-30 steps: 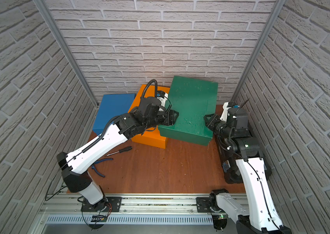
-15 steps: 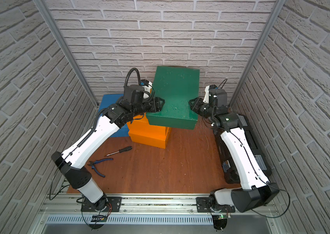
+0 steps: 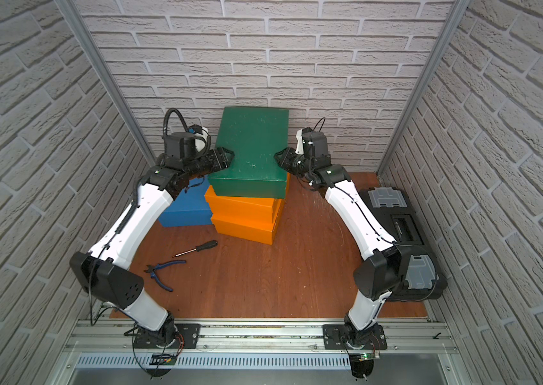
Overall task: Stack the shoeboxes
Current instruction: Place the shoebox at the shoebox.
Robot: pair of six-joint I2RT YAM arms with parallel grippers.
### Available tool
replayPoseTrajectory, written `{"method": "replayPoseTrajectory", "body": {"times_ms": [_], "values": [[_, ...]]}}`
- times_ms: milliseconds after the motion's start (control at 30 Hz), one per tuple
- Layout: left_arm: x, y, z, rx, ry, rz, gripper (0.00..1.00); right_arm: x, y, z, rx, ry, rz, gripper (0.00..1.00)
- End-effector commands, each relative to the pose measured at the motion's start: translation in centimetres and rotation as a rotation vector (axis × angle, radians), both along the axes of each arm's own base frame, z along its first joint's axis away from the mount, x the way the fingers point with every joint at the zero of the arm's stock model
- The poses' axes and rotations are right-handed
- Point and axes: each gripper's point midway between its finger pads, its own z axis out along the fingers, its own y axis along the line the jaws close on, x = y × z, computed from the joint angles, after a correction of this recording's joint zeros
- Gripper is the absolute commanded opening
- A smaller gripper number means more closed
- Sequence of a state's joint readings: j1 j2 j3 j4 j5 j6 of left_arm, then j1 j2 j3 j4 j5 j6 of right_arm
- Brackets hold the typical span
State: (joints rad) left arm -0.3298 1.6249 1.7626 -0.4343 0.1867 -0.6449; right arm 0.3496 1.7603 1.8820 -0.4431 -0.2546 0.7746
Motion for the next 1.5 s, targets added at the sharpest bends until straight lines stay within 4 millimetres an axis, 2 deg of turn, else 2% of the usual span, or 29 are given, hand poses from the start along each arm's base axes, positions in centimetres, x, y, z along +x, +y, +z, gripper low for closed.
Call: {"method": "replayPoseTrajectory", "body": {"times_ms": [0, 100, 167, 267, 367, 533, 733, 933, 1100, 1167, 1300, 1333, 1400, 1467], "values": [[-1.8, -3.0, 6.5, -0.146, -0.201, -0.188, 0.76, -3.5, 6.8, -1.0, 0.043, 0.05, 0.259, 0.32], [-1.2, -1.8, 6.0, -0.153, -0.187, -0.165, 0.82, -3.3, 6.8, -1.5, 0.045, 0.063, 0.252, 0.45], [-1.1, -1.0, 5.6, -0.16, -0.177, -0.143, 0.89, -3.3, 6.8, -1.8, 0.043, 0.069, 0.248, 0.57], [-1.1, 0.0, 5.6, -0.171, -0.185, -0.117, 0.97, -3.4, 6.5, -2.1, 0.034, 0.076, 0.237, 0.69], [-1.4, 0.4, 5.8, -0.159, -0.188, -0.105, 0.98, -3.5, 6.3, -1.9, 0.028, 0.072, 0.231, 0.77], [-1.6, 1.5, 5.7, -0.135, -0.186, -0.078, 0.98, -3.7, 5.4, -1.4, 0.006, 0.057, 0.206, 0.86], [-1.3, 3.9, 5.0, -0.107, -0.176, -0.025, 0.98, -3.9, 3.0, 0.0, 0.001, 0.011, 0.138, 0.88], [0.0, 5.9, 3.7, -0.105, -0.159, 0.029, 0.98, -4.1, 1.2, 0.8, 0.01, -0.003, 0.105, 0.88], [-0.2, 8.1, 5.2, -0.112, -0.192, 0.07, 0.98, -4.5, -0.2, 2.1, 0.01, -0.028, 0.092, 0.88], [-0.8, 9.3, 6.1, -0.114, -0.215, 0.092, 0.97, -4.9, -1.0, 2.4, -0.007, -0.039, 0.082, 0.88], [-2.6, 11.8, 6.8, -0.119, -0.231, 0.158, 0.93, -5.8, -3.1, 2.4, -0.013, -0.046, 0.042, 0.88], [-3.2, 12.4, 6.7, -0.12, -0.23, 0.18, 0.9, -6.1, -3.8, 2.4, -0.016, -0.049, 0.027, 0.88], [-4.2, 13.4, 5.9, -0.113, -0.213, 0.233, 0.78, -6.6, -4.9, 1.8, -0.024, -0.041, 0.0, 0.88], [-5.0, 14.5, 3.7, -0.095, -0.167, 0.299, 0.64, -7.2, -5.8, 0.5, -0.037, -0.018, -0.021, 0.83]]}}
